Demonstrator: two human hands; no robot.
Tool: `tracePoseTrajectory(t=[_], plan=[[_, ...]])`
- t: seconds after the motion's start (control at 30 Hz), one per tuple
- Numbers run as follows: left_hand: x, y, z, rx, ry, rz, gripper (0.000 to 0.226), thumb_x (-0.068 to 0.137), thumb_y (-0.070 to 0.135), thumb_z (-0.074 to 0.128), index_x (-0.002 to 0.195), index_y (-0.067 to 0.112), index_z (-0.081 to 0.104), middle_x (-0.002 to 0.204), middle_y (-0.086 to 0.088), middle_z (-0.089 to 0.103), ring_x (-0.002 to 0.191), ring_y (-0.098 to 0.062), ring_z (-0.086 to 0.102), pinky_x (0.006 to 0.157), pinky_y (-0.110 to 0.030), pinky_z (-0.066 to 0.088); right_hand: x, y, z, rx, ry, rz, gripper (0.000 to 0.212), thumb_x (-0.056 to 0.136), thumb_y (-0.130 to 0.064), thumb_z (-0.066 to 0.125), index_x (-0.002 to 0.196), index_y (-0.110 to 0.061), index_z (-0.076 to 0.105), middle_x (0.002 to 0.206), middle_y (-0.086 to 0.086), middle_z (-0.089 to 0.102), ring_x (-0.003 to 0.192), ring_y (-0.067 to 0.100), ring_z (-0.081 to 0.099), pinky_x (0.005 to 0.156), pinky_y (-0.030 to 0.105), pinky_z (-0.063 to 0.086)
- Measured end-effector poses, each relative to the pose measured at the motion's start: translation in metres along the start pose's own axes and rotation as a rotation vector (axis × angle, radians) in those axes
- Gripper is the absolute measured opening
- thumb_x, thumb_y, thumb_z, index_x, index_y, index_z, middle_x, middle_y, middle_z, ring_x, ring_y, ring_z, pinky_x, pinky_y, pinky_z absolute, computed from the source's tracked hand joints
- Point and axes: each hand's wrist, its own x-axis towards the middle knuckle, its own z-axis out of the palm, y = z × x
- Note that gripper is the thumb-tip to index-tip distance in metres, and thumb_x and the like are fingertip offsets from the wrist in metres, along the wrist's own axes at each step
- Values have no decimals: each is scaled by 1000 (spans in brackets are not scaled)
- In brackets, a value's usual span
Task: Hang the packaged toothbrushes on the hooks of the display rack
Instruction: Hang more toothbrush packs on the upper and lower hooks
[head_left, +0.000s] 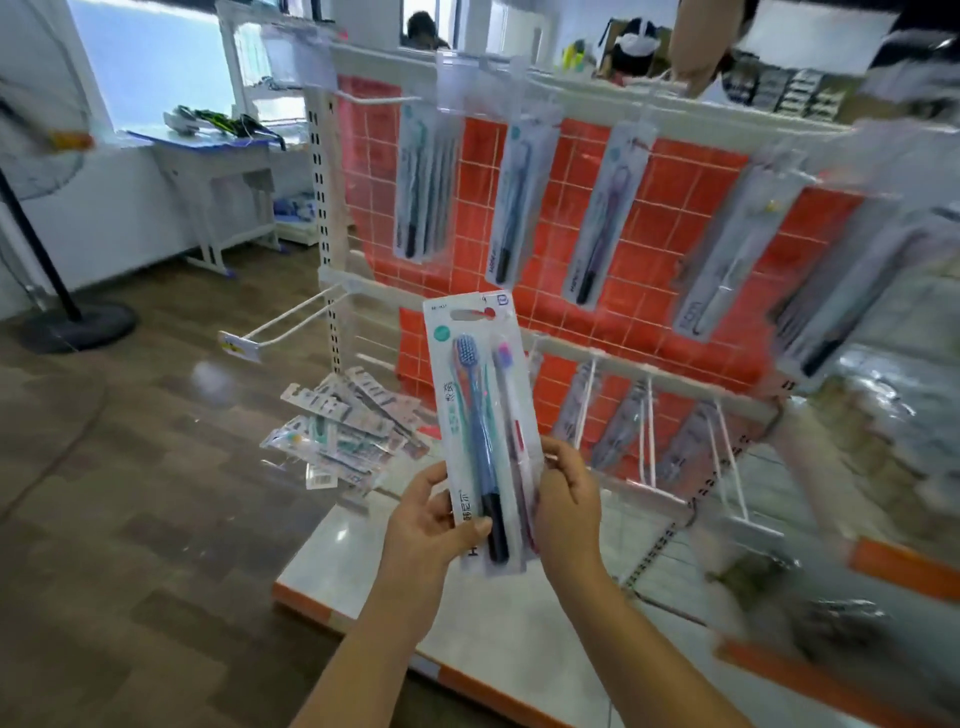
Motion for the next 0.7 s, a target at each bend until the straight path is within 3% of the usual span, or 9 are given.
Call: tracePoseTrajectory(t=[0.2, 0.3, 0.47, 0.57, 0.7], plan=[[-9, -16, 37, 29, -51, -26, 58, 57, -1, 71, 111, 11, 55, 93, -17, 71, 89, -32, 68, 76, -43, 57, -5, 5, -49, -64, 29, -63, 10, 96, -23, 50, 93, -28, 59, 81, -8, 63, 70, 3, 58, 64, 17, 47], [-15, -24, 48, 33, -80, -43, 58, 56, -1, 70, 111, 11, 54, 90, -15, 72, 85, -28, 69, 72, -38, 58, -12, 12, -69, -88, 37, -114, 18, 89, -37, 55, 100, -24, 61, 87, -5, 66, 75, 1, 61, 64, 16, 48], [-16, -31, 65, 84, -152, -7, 58, 58, -2, 72, 112, 10, 54, 95, -17, 71, 89, -30, 69, 73, -39, 58, -16, 17, -94, -80, 134, -141, 9, 88, -37, 59, 95, -32, 59, 81, -6, 66, 73, 7, 63, 65, 27, 55], [-15, -34, 74, 59, -181, -9, 59, 60, -11, 75, 111, 10, 53, 91, -14, 73, 85, -25, 70, 67, -31, 58, -18, 18, -109, -15, 203, -136, 7, 90, -26, 59, 93, -33, 59, 76, -7, 65, 67, 2, 61, 60, 21, 52], [-14, -34, 72, 26, -162, -34, 86, 36, 19, 94, 112, 14, 54, 92, -11, 73, 85, -24, 70, 65, -30, 58, -24, 25, -126, -29, 257, -117, 11, 90, -24, 58, 91, -35, 57, 73, -5, 64, 62, 4, 59, 56, 23, 51]])
